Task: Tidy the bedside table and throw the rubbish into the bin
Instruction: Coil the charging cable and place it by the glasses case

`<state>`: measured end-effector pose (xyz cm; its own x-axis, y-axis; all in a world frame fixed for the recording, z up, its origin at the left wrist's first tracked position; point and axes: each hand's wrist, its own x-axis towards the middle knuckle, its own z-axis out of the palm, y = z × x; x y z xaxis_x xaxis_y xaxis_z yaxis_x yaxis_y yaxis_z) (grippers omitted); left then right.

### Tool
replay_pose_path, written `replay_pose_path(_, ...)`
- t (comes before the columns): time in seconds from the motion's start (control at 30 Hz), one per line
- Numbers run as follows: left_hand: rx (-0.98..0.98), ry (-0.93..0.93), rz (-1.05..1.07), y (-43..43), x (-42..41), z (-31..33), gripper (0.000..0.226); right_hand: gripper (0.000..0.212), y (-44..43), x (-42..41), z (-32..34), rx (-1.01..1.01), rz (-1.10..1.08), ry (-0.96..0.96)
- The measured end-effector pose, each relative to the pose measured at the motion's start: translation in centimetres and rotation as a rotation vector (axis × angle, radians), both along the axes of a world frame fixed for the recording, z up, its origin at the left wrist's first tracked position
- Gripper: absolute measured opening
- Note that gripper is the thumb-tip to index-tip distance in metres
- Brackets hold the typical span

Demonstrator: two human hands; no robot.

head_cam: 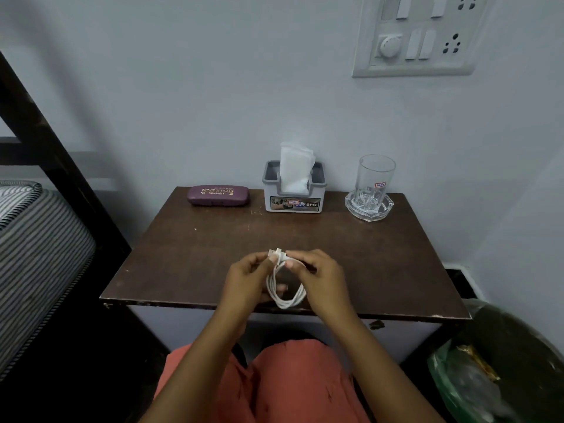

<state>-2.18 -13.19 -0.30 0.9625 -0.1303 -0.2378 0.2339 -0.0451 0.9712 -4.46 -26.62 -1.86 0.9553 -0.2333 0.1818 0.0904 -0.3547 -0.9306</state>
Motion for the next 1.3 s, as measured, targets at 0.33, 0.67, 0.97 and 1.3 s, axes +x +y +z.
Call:
replay_pose_path(0.33, 0.657, -0.259, -0.005, -1.7, 9.1, -2.0, 0.033, 0.015, -1.8, 8.6, -1.3, -0.248, -0.03, 0.069)
replay_pose_path(0.67, 0.475, -0.367, 0.108, -0.7, 9.2, -3.5, 0.027, 0.022, -2.0, 8.3, -2.5, -0.282, -0.11, -0.054)
replay_pose_path(0.97, 0.533, -0.638, -0.393, 2.1, 7.2, -4.3, 0.082, 0.065, -3.4, 4.3, -2.6, -0.351, 0.098, 0.046)
replay_pose_path(1.3, 0.6, -0.646, -0.519, 1.6, 9.1, -4.2, 0.092, 0.061, -2.8, 4.4, -2.9, -0.408, 0.035, 0.007)
